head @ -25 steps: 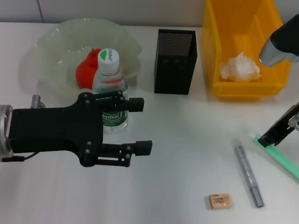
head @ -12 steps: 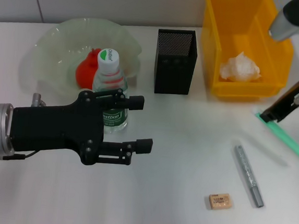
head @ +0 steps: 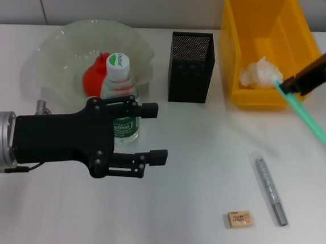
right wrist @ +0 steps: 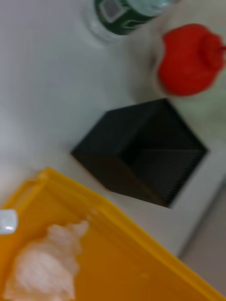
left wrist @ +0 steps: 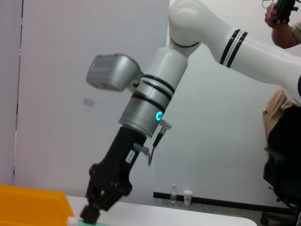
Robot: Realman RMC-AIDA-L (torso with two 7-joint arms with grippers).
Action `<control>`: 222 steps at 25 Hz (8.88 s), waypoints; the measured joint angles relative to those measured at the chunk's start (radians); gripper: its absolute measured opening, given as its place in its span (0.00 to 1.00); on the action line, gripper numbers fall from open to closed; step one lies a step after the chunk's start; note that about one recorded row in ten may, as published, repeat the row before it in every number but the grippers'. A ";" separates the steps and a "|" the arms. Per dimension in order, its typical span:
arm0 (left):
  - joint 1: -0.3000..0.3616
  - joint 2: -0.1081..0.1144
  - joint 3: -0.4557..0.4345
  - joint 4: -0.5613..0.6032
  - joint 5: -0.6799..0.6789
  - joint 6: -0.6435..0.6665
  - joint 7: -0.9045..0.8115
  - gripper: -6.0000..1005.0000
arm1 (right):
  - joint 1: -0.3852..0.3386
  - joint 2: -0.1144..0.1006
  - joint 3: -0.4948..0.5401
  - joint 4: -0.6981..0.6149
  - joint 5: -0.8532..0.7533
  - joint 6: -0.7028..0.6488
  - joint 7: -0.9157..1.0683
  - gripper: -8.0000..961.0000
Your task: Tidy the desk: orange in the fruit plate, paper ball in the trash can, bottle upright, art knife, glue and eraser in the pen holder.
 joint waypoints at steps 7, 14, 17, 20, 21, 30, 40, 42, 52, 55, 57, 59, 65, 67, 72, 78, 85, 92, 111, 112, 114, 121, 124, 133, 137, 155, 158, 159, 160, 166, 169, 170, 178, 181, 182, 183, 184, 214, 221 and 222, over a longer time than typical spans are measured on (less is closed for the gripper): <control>-0.022 0.000 0.000 -0.024 0.000 -0.016 0.001 0.81 | -0.003 0.001 0.032 -0.099 0.053 0.006 0.000 0.05; -0.029 -0.001 0.000 -0.025 0.001 -0.027 0.002 0.81 | -0.003 0.000 0.035 -0.161 0.103 0.042 0.000 0.05; -0.034 -0.001 0.000 -0.026 0.001 -0.029 0.002 0.81 | -0.007 0.000 0.036 -0.173 0.141 0.078 -0.008 0.05; -0.038 0.000 0.000 -0.026 0.001 -0.031 0.003 0.81 | -0.021 0.000 0.036 -0.176 0.208 0.120 -0.034 0.05; -0.039 0.000 0.000 -0.026 0.001 -0.031 0.003 0.81 | -0.027 -0.001 0.036 -0.177 0.229 0.132 -0.043 0.05; -0.041 0.001 -0.002 -0.027 0.001 -0.030 0.003 0.81 | -0.099 -0.004 0.081 -0.143 0.494 0.230 -0.196 0.05; -0.042 0.000 0.000 -0.041 0.000 -0.032 0.010 0.81 | -0.171 -0.003 0.131 -0.008 0.799 0.250 -0.466 0.05; -0.042 -0.001 0.000 -0.042 0.000 -0.032 0.011 0.81 | -0.192 -0.008 0.151 0.061 0.909 0.237 -0.571 0.05; -0.043 -0.002 0.010 -0.043 -0.004 -0.032 0.012 0.81 | -0.189 -0.060 0.176 0.297 1.047 0.185 -0.751 0.05; -0.044 -0.002 0.012 -0.048 -0.007 -0.032 0.021 0.81 | -0.170 -0.074 0.188 0.370 1.060 0.169 -0.802 0.06; -0.044 -0.002 0.012 -0.051 -0.008 -0.032 0.027 0.81 | -0.152 -0.085 0.201 0.425 1.070 0.144 -0.852 0.06; -0.044 -0.002 0.012 -0.051 -0.008 -0.032 0.027 0.81 | -0.147 -0.090 0.203 0.442 1.076 0.137 -0.867 0.06; -0.045 -0.004 0.015 -0.053 -0.010 -0.032 0.028 0.81 | -0.112 -0.107 0.215 0.536 1.087 0.132 -0.941 0.06; -0.046 -0.004 0.018 -0.054 -0.011 -0.032 0.028 0.81 | -0.090 -0.121 0.217 0.590 1.088 0.141 -0.970 0.06; -0.046 -0.004 0.020 -0.055 -0.012 -0.033 0.028 0.81 | -0.053 -0.143 0.219 0.678 1.088 0.169 -1.012 0.06; -0.047 -0.005 0.020 -0.062 -0.016 -0.032 0.028 0.81 | -0.030 -0.145 0.218 0.729 1.088 0.219 -1.043 0.06; -0.054 -0.005 0.026 -0.078 -0.031 -0.037 0.028 0.81 | 0.018 -0.137 0.212 0.803 1.087 0.305 -1.094 0.06; -0.061 -0.005 0.028 -0.101 -0.044 -0.040 0.028 0.81 | 0.060 -0.100 0.217 0.827 1.088 0.400 -1.121 0.06; -0.071 -0.005 0.029 -0.119 -0.045 -0.042 0.044 0.81 | 0.075 -0.043 0.217 0.892 1.147 0.490 -1.168 0.06; -0.071 -0.005 0.031 -0.122 -0.045 -0.042 0.047 0.81 | 0.075 -0.043 0.217 0.892 1.147 0.490 -1.168 0.06; -0.071 -0.005 0.032 -0.124 -0.045 -0.042 0.049 0.81 | 0.075 -0.041 0.217 0.893 1.148 0.493 -1.168 0.06; -0.070 -0.005 0.034 -0.128 -0.045 -0.042 0.053 0.81 | 0.077 -0.019 0.208 0.897 1.148 0.517 -1.175 0.06; -0.068 -0.005 0.034 -0.130 -0.045 -0.042 0.057 0.81 | 0.077 -0.015 0.210 0.901 1.148 0.519 -1.179 0.06; -0.070 -0.005 0.034 -0.142 -0.045 -0.042 0.063 0.81 | 0.064 -0.010 0.216 0.903 1.149 0.521 -1.180 0.06; -0.070 -0.005 0.035 -0.142 -0.045 -0.042 0.064 0.81 | 0.052 -0.008 0.217 0.901 1.161 0.520 -1.182 0.06; -0.071 -0.005 0.040 -0.144 -0.045 -0.042 0.064 0.81 | 0.035 -0.002 0.217 0.889 1.205 0.509 -1.217 0.20; -0.071 -0.005 0.040 -0.144 -0.045 -0.042 0.064 0.81 | 0.026 -0.001 0.217 0.876 1.220 0.499 -1.225 0.28; -0.071 -0.005 0.040 -0.144 -0.045 -0.042 0.064 0.81 | 0.020 -0.001 0.217 0.866 1.223 0.488 -1.226 0.33; -0.071 -0.004 0.040 -0.144 -0.045 -0.042 0.064 0.81 | 0.007 0.000 0.217 0.841 1.227 0.464 -1.226 0.37; -0.071 -0.004 0.040 -0.145 -0.045 -0.042 0.063 0.81 | -0.043 0.013 0.213 0.759 1.230 0.422 -1.217 0.67; -0.068 -0.004 0.040 -0.145 -0.045 -0.046 0.063 0.81 | -0.068 0.013 0.207 0.732 1.230 0.408 -1.188 0.79; -0.068 -0.004 0.040 -0.145 -0.045 -0.049 0.063 0.81 | -0.088 0.013 0.204 0.710 1.230 0.397 -1.161 0.83; -0.070 -0.003 0.040 -0.156 -0.041 -0.062 0.063 0.81 | -0.182 0.015 0.200 0.611 1.230 0.287 -1.146 0.83; -0.070 -0.003 0.040 -0.156 -0.040 -0.064 0.063 0.81 | -0.215 0.016 0.201 0.574 1.228 0.255 -1.128 0.83; -0.070 -0.003 0.040 -0.156 -0.039 -0.067 0.063 0.81 | -0.223 0.017 0.199 0.565 1.223 0.252 -1.120 0.83; -0.069 -0.002 0.040 -0.156 -0.039 -0.074 0.063 0.81 | -0.231 0.017 0.199 0.558 1.214 0.251 -1.111 0.83; -0.069 -0.002 0.040 -0.156 -0.039 -0.074 0.063 0.81 | -0.238 0.017 0.198 0.553 1.204 0.251 -1.104 0.83; -0.051 0.004 0.040 -0.157 -0.031 -0.073 0.065 0.81 | -0.432 0.022 -0.003 -0.241 0.676 0.062 -0.295 0.83; -0.045 0.005 0.040 -0.157 -0.031 -0.070 0.065 0.81 | -0.400 0.019 -0.037 -0.417 0.505 -0.066 -0.096 0.83; -0.043 0.005 0.040 -0.157 -0.031 -0.070 0.065 0.81 | -0.381 0.017 -0.062 -0.451 0.440 -0.111 -0.046 0.83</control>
